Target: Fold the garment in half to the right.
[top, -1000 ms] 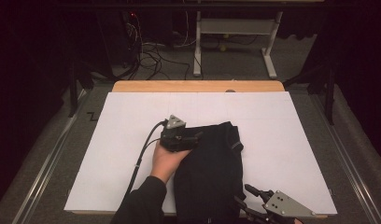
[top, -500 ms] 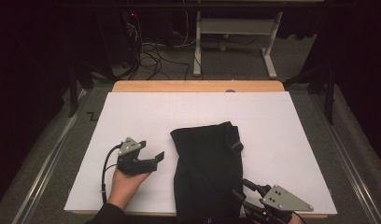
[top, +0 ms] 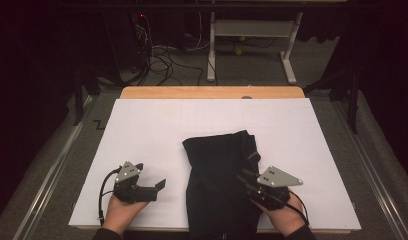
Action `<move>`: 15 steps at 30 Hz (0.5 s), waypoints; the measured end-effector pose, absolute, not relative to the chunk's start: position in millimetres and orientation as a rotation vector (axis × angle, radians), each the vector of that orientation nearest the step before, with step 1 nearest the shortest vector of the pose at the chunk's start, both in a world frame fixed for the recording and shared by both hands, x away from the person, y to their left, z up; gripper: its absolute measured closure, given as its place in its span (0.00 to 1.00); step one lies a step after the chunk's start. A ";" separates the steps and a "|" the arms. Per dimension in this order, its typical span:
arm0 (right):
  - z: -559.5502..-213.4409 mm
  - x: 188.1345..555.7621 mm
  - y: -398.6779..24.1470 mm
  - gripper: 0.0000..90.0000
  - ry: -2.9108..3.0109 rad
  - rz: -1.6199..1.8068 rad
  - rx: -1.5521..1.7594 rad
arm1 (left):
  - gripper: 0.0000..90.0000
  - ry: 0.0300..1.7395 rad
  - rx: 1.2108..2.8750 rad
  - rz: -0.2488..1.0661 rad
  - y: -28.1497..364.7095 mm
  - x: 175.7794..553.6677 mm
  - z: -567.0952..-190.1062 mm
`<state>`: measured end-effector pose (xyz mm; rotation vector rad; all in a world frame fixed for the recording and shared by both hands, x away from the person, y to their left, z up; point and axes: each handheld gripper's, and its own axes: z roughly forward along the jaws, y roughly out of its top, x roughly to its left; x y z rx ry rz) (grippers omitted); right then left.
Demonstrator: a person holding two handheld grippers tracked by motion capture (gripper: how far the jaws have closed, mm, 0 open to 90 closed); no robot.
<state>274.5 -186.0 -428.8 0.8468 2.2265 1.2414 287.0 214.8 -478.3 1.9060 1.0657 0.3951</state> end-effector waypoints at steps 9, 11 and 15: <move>-424.4 334.3 -158.4 1.00 2.263 0.991 0.938 | 0.00 1.065 1.859 0.403 219.9 282.6 -473.0; -427.5 342.4 -159.4 1.00 2.260 0.939 0.975 | 0.00 1.061 1.859 0.409 220.3 281.8 -472.2; -441.0 352.0 -171.7 1.00 2.249 0.879 1.064 | 0.00 1.060 1.858 0.414 221.4 280.9 -472.4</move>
